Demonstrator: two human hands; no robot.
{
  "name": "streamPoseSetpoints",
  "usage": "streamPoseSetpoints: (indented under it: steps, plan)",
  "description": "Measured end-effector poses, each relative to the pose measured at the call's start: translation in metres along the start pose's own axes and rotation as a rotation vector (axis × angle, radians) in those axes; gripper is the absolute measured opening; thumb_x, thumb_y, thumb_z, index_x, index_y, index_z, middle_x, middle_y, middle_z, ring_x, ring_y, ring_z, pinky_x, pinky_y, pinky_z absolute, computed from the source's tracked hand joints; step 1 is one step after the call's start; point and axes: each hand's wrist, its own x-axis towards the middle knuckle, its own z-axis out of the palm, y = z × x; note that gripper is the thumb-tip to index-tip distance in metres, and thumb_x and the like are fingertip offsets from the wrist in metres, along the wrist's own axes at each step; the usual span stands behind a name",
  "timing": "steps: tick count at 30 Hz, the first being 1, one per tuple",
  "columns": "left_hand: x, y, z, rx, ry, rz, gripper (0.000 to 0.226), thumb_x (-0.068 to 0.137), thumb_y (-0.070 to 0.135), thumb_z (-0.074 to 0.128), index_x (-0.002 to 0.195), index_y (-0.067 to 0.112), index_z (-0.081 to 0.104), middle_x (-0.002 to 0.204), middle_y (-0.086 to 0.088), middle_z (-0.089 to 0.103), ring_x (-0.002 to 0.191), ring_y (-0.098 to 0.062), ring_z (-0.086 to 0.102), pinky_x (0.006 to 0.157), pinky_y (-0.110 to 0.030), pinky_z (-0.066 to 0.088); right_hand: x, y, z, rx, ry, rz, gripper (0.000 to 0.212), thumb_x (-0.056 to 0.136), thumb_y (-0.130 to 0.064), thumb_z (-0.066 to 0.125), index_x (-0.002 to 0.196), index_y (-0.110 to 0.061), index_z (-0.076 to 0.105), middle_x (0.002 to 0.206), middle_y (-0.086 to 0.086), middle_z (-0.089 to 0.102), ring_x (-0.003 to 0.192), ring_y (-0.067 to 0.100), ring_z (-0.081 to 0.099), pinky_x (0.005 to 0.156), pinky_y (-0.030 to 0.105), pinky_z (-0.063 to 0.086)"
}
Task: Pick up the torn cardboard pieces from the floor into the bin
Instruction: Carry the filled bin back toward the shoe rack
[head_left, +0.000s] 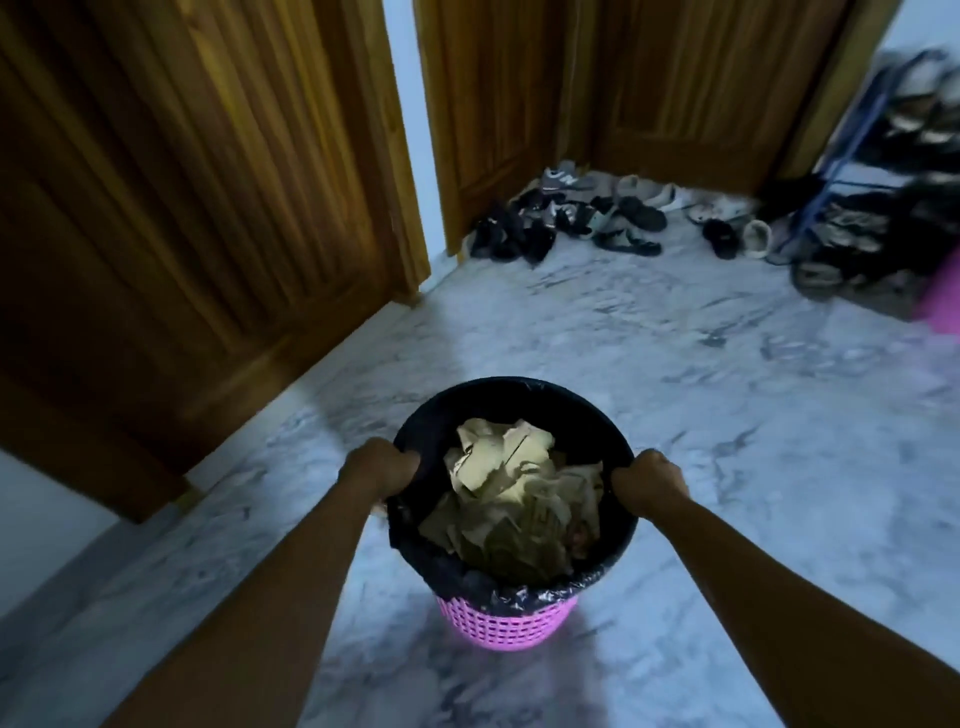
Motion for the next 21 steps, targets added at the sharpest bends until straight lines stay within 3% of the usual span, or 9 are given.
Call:
streamPoseSetpoints:
  steps: [5,7,9,11,13,16,18,21]
  plan:
    - [-0.133,0.141,-0.078,-0.06,-0.128,0.047,0.038,0.095,0.043,0.055,0.103,0.006,0.048,0.105,-0.008,0.049,0.082,-0.027,0.064,0.074,-0.038,0.062,-0.102,0.019,-0.187,0.084,0.022,0.121,0.031,0.081,-0.023,0.057,0.098,0.001,0.062,0.1,0.024,0.067,0.1,0.037,0.065,0.069,0.03,0.044]
    - [-0.19,0.193,-0.099,-0.042,-0.164,0.091,0.038,0.095,0.042,0.056,0.097,0.004,0.051,0.101,-0.01,0.052,0.075,-0.025,0.063,0.074,-0.04,0.062,-0.146,0.034,-0.258,0.127,0.02,0.173,0.042,0.065,-0.029,0.052,0.09,0.003,0.065,0.084,0.021,0.066,0.089,0.036,0.068,0.066,0.031,0.049]
    - [-0.247,0.242,-0.114,-0.031,-0.197,0.121,0.035,0.093,0.039,0.058,0.084,0.005,0.054,0.094,-0.013,0.057,0.071,-0.025,0.062,0.075,-0.044,0.062,-0.186,0.056,-0.32,0.19,0.034,0.221,0.041,0.065,-0.029,0.054,0.085,0.004,0.066,0.075,0.021,0.067,0.077,0.035,0.07,0.066,0.037,0.059]
    - [-0.294,0.289,-0.119,-0.01,-0.231,0.156,0.034,0.092,0.037,0.059,0.084,0.004,0.054,0.094,-0.016,0.059,0.07,-0.028,0.062,0.075,-0.045,0.062,-0.219,0.081,-0.373,0.261,0.055,0.289,0.027,0.078,-0.02,0.057,0.085,0.004,0.065,0.073,0.022,0.066,0.068,0.033,0.068,0.062,0.038,0.06]
    - [-0.331,0.332,-0.116,0.025,-0.275,0.188,0.035,0.092,0.036,0.058,0.097,0.001,0.054,0.099,-0.017,0.059,0.069,-0.028,0.062,0.072,-0.044,0.062,-0.242,0.109,-0.418,0.335,0.076,0.365,0.024,0.083,-0.017,0.055,0.091,0.003,0.064,0.077,0.02,0.064,0.065,0.029,0.064,0.057,0.032,0.056]
    - [-0.369,0.393,-0.093,0.074,-0.337,0.239,0.035,0.093,0.033,0.058,0.104,0.0,0.054,0.087,-0.014,0.06,0.069,-0.027,0.063,0.058,-0.038,0.059,-0.265,0.155,-0.471,0.413,0.11,0.438,0.02,0.084,-0.014,0.052,0.09,0.002,0.063,0.078,0.019,0.063,0.065,0.027,0.061,0.065,0.032,0.056]
    - [-0.384,0.431,-0.068,0.099,-0.387,0.268,0.037,0.092,0.034,0.058,0.11,0.001,0.056,0.094,-0.013,0.063,0.072,-0.026,0.065,0.054,-0.035,0.056,-0.274,0.186,-0.498,0.459,0.147,0.48,0.014,0.083,-0.011,0.052,0.086,-0.001,0.061,0.077,0.018,0.062,0.065,0.027,0.06,0.068,0.034,0.056]
    - [-0.398,0.484,-0.028,0.092,-0.492,0.283,0.04,0.09,0.033,0.06,0.117,0.004,0.056,0.107,-0.014,0.064,0.077,-0.031,0.066,0.064,-0.043,0.061,-0.281,0.228,-0.531,0.526,0.201,0.546,0.013,0.083,-0.01,0.051,0.088,-0.002,0.061,0.08,0.016,0.061,0.065,0.025,0.059,0.064,0.031,0.053]
